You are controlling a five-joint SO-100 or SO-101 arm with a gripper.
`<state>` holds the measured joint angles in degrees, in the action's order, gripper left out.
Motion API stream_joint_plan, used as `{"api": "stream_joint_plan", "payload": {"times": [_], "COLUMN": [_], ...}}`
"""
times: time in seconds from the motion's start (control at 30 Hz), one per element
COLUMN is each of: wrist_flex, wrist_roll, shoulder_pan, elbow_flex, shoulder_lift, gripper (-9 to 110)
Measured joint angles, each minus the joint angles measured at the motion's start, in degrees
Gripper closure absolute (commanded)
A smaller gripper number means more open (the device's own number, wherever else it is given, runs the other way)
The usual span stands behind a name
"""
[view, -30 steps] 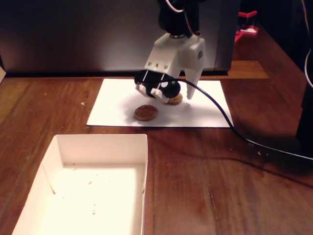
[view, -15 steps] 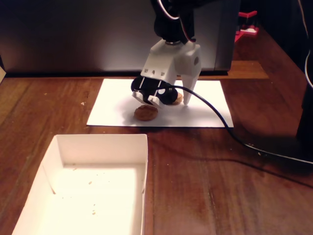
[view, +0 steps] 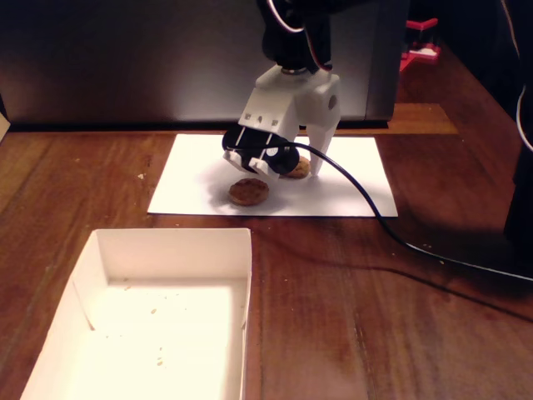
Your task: Grasp a mini cookies block and put it in the white box.
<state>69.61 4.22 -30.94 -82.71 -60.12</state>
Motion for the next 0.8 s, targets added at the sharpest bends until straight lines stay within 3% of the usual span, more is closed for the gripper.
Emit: {"api": "stream_joint_plan", "payload": {"times": [0.2,0.8], "wrist_flex": [0.0,0.18], "wrist_roll": [0.09,0.0], "shoulder_pan": [-0.18,-0.18], "elbow_flex": [0.97,1.49], "shoulder_lift": [0.97,0.97], "gripper": [67,84]}}
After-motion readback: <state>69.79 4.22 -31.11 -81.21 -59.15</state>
